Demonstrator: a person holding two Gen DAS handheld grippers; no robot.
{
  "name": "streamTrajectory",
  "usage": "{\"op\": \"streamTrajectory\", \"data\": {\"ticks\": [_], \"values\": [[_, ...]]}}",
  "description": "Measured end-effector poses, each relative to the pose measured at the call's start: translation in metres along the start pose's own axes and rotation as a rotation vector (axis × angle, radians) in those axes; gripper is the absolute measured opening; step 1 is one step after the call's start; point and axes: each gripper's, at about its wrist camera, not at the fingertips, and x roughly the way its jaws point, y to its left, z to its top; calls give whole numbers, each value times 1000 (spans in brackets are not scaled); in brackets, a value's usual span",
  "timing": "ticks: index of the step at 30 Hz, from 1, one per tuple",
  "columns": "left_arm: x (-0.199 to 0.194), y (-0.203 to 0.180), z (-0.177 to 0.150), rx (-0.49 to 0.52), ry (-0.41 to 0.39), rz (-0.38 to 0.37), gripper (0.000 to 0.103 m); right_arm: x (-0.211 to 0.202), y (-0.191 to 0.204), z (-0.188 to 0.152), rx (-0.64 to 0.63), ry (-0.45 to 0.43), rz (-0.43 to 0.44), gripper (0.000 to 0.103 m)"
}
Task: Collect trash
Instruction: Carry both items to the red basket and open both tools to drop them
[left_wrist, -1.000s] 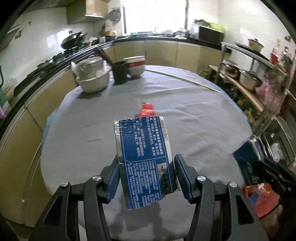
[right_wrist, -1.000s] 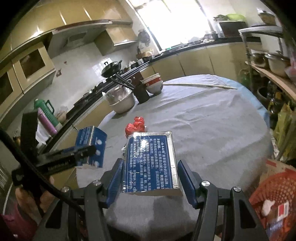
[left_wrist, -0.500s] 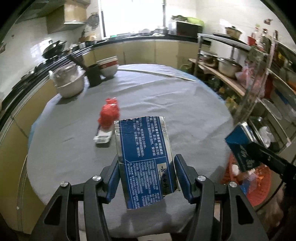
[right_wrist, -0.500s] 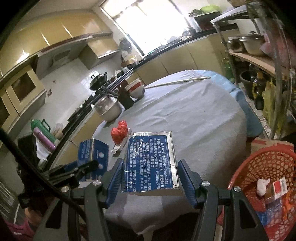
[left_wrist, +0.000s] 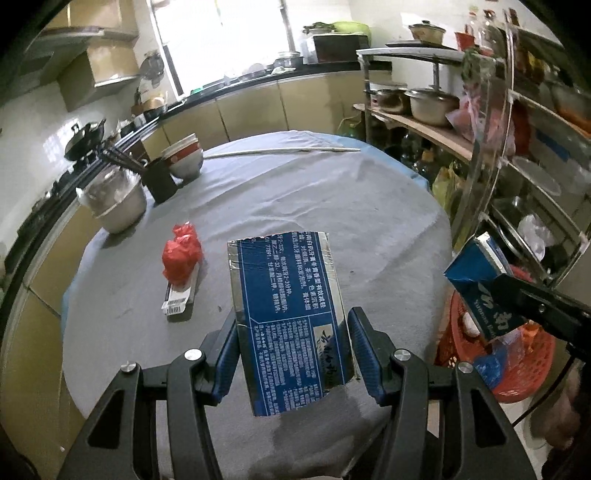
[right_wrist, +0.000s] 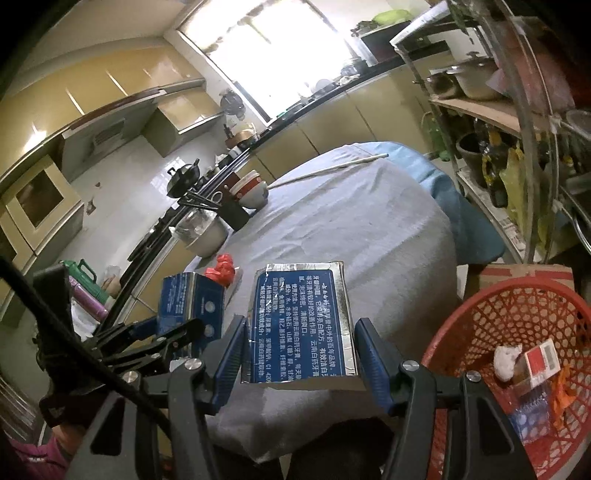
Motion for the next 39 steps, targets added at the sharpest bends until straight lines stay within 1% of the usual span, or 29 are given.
{"op": "streamTrajectory", "data": {"ticks": [9, 16, 32, 35, 37, 39], "values": [[2, -19, 6, 52, 1, 0, 58, -6, -13, -1, 33, -11, -7, 63], [2, -42, 8, 105, -1, -15, 58, -14, -27, -5, 65, -20, -19, 63], [10, -95, 10, 221, 13, -64, 58, -48, -80, -16, 176, -49, -94, 63], [12, -102, 10, 236, 22, -97, 58, -54, -89, -20, 191, -54, -120, 63], [13, -109, 10, 238, 39, -166, 58, -60, -95, -22, 204, -56, -139, 63], [14, -116, 9, 244, 53, -218, 58, -66, -103, -24, 216, -60, -160, 63]]}}
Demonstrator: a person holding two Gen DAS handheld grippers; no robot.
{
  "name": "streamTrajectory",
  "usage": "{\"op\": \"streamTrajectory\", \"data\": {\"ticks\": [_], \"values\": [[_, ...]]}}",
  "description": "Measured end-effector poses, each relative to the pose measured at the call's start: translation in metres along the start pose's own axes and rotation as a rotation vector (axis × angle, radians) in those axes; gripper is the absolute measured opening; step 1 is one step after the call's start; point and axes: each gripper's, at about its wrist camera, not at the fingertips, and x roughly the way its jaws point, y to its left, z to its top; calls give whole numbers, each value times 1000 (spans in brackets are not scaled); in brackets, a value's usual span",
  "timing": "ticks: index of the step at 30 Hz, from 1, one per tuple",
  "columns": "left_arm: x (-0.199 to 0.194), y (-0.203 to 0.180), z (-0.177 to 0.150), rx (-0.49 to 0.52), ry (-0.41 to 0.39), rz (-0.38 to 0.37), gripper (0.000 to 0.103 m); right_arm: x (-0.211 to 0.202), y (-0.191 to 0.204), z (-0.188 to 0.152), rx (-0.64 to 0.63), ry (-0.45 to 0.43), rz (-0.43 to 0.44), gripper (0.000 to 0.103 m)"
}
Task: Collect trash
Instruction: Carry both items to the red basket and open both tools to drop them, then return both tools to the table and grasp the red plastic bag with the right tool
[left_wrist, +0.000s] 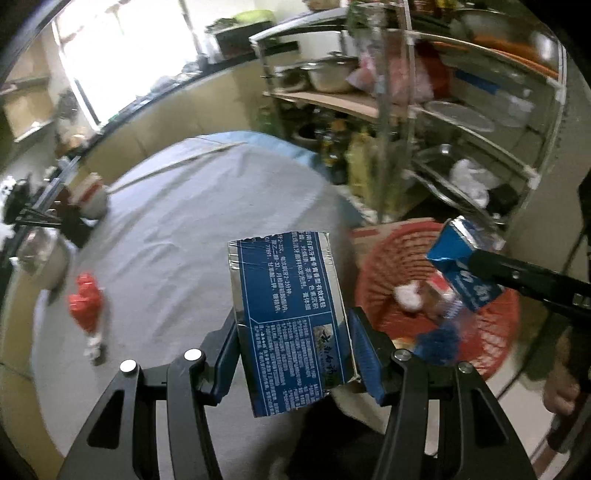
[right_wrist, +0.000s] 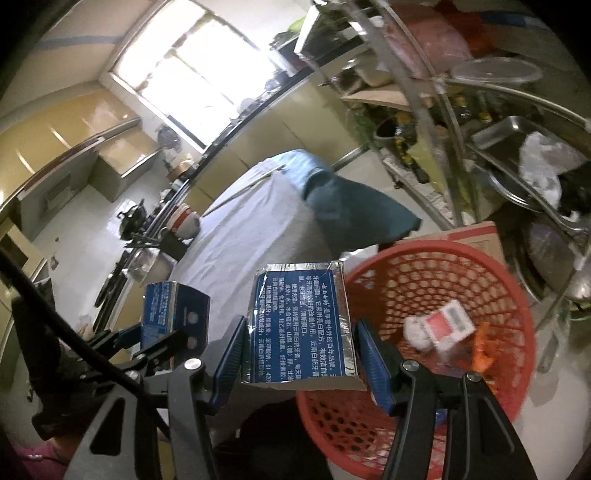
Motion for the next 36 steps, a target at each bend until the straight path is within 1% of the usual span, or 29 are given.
{"op": "streamTrajectory", "data": {"ticks": [3, 6, 8, 10, 14, 16, 18, 19, 21, 24, 26, 30, 31, 34, 36], "values": [[6, -10, 3, 6, 23, -110, 58, -11, -20, 1, 38, -15, -51, 63], [16, -24, 6, 24, 59, -190, 58, -19, -39, 2, 82, -25, -92, 63], [23, -33, 7, 33, 82, -218, 58, -25, -55, 0, 113, -31, -128, 63], [31, -43, 7, 39, 105, -249, 58, -28, -66, -1, 145, -31, -143, 64], [41, -56, 6, 49, 143, -294, 59, -30, -85, -5, 201, -21, -172, 65], [44, -62, 5, 57, 155, -312, 59, -28, -91, -8, 233, -3, -169, 65], [44, -63, 5, 62, 159, -314, 59, -27, -97, -10, 270, 7, -160, 66], [44, -62, 5, 62, 160, -311, 62, -26, -100, -11, 293, 12, -150, 66], [43, -57, 6, 45, 152, -318, 62, -28, -103, -12, 325, 6, -114, 69], [41, -44, 5, 17, 150, -312, 63, -32, -99, -10, 328, -18, -96, 70], [39, -33, 4, -12, 140, -301, 63, -34, -94, -7, 313, -34, -101, 70], [36, -11, -4, -55, 133, -262, 63, -29, -79, -3, 268, -31, -91, 70], [33, -2, -7, -71, 126, -237, 63, -27, -73, -3, 251, -29, -88, 70], [26, 23, -13, -119, 109, -203, 63, -17, -56, -2, 204, -10, -72, 70], [18, 41, -19, -146, 89, -165, 63, -10, -45, -2, 176, 6, -64, 70]]}}
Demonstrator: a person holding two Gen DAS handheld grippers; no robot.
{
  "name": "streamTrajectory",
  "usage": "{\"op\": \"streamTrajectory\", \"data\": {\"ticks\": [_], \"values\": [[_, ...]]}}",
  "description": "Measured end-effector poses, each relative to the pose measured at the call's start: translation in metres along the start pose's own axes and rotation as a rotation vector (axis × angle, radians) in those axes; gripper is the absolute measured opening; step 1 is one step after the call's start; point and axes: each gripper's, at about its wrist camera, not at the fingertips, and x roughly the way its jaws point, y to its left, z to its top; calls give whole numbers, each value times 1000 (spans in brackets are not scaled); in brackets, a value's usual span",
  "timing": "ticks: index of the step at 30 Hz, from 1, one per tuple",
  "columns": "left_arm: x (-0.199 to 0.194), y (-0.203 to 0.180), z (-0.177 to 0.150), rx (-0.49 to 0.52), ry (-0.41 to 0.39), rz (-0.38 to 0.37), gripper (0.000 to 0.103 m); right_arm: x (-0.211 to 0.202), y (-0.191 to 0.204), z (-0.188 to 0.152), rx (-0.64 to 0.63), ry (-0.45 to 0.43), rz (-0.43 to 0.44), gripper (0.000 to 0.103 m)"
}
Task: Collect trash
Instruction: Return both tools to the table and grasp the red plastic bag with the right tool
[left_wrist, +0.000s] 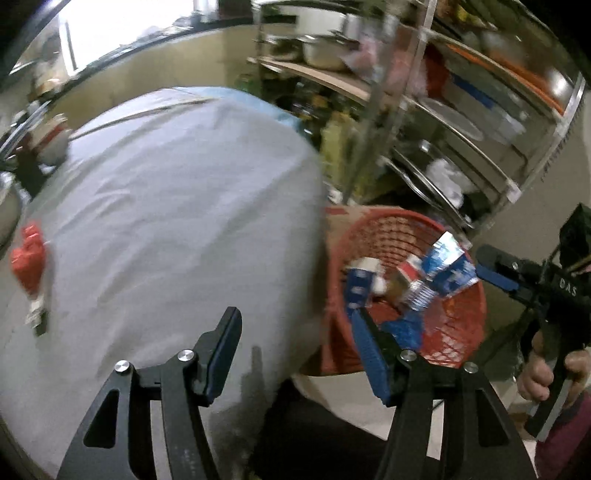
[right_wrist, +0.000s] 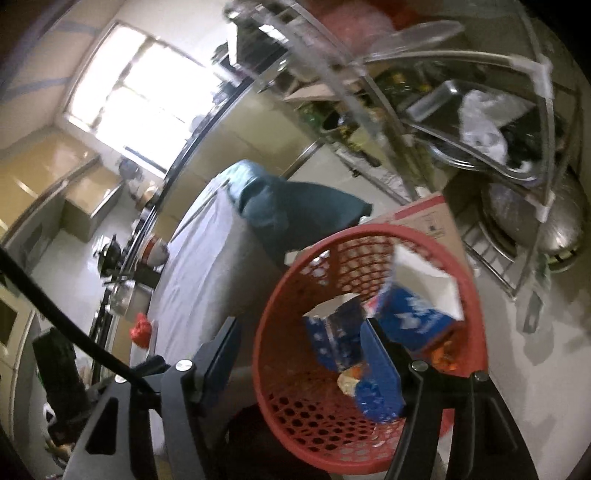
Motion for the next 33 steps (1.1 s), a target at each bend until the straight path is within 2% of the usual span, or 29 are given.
{"op": "streamTrajectory", "data": {"ticks": [5, 10, 15, 20, 26, 33], "values": [[-26, 53, -12, -92, -63, 84, 63, 19, 34, -5, -69, 49, 23, 70], [-49, 122, -32, -236, -95, 170, 63, 40, 68, -14, -129, 97, 46, 70], [-60, 179, -53, -374, -99, 258, 63, 67, 109, -24, -209, 157, 66, 70], [-68, 235, -79, -502, -95, 358, 63, 101, 169, -34, -318, 211, 96, 70], [-70, 267, -100, -561, -77, 441, 63, 142, 244, -52, -449, 260, 135, 70], [-66, 288, -113, -601, -61, 439, 63, 206, 323, -66, -520, 319, 178, 70]]}}
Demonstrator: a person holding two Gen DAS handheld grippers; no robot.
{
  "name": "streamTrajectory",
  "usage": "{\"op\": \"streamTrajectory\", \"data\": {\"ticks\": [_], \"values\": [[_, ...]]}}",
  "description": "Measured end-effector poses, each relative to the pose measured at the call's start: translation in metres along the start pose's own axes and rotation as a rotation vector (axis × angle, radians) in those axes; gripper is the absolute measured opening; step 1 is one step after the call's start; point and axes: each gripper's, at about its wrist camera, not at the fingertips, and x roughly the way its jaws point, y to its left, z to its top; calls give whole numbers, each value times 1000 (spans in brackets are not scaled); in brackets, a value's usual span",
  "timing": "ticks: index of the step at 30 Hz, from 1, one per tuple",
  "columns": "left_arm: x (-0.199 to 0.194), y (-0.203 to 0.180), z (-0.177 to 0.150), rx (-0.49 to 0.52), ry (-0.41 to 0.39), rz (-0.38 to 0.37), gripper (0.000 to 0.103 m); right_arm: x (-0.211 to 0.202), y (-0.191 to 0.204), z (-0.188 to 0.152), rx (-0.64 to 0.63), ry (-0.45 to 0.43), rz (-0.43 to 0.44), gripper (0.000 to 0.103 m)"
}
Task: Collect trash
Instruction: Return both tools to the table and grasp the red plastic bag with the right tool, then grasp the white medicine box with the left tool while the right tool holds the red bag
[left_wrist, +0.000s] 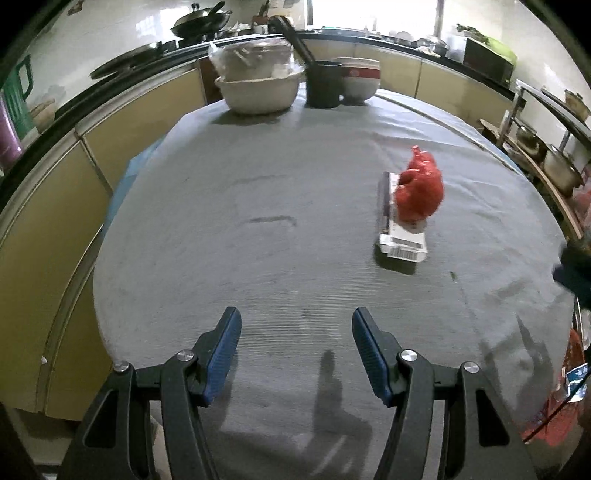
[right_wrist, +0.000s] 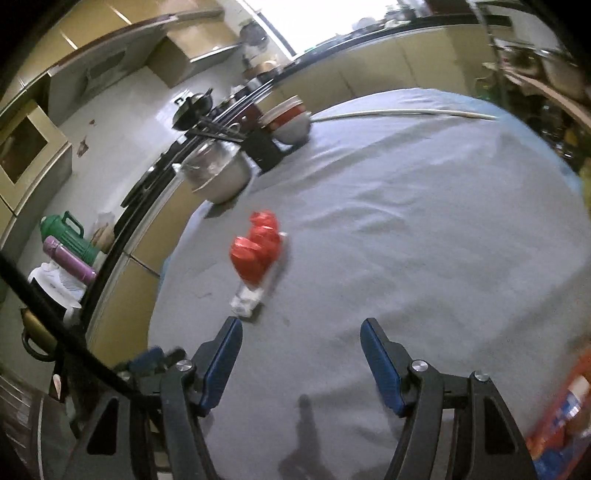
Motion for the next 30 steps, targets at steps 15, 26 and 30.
{"op": "streamTrajectory", "data": {"ticks": [15, 26, 30], "values": [[21, 29, 8, -27, 18, 9, 63, 119, 45, 70, 79, 37, -45, 70], [27, 34, 9, -22, 22, 27, 63, 157, 51, 69, 60, 58, -122, 46], [27, 32, 10, -17, 21, 28, 63, 149, 56, 67, 10, 42, -137, 44]]}}
